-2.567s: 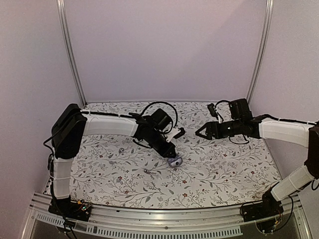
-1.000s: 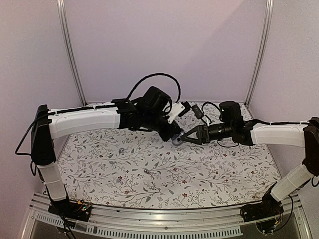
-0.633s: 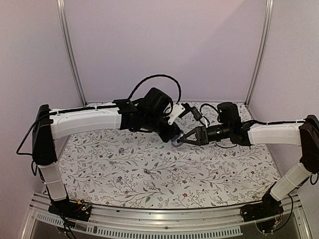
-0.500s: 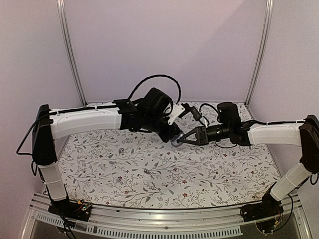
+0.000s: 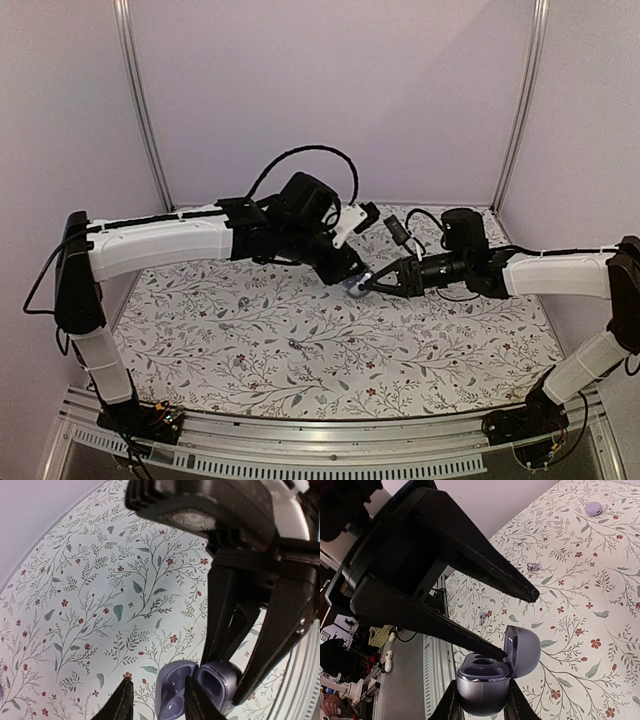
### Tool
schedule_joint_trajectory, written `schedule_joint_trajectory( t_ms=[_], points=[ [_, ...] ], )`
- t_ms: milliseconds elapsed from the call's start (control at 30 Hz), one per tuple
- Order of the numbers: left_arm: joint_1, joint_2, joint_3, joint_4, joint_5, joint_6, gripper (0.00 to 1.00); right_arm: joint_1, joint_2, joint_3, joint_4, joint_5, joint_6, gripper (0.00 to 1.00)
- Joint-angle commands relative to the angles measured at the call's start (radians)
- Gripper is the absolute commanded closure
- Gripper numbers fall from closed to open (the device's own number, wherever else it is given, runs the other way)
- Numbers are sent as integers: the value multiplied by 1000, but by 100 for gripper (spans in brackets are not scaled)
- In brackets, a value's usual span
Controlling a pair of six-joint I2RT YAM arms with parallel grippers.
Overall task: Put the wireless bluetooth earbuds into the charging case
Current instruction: Pass from the left arm to the right, then pick up the right earbud from the center of the board.
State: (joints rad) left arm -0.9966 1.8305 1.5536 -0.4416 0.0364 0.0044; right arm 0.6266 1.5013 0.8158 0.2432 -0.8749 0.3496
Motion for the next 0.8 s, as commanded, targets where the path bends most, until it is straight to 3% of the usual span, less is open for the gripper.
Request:
schedule_joint_trajectory(
  t_ms=[0, 333, 533, 767],
  points=[
    [6, -82, -23, 42, 61, -29, 64, 2, -74, -40, 66, -1, -96, 100],
    [94, -209, -160, 95, 119, -98, 55, 2, -189, -151, 209, 1, -151, 100],
    [103, -399, -425, 227, 108, -141, 51, 2, -262, -229, 304, 45, -161, 100],
    [99, -570, -729, 278, 30, -405, 57, 2, -351, -330, 433, 116, -161, 100]
  ],
)
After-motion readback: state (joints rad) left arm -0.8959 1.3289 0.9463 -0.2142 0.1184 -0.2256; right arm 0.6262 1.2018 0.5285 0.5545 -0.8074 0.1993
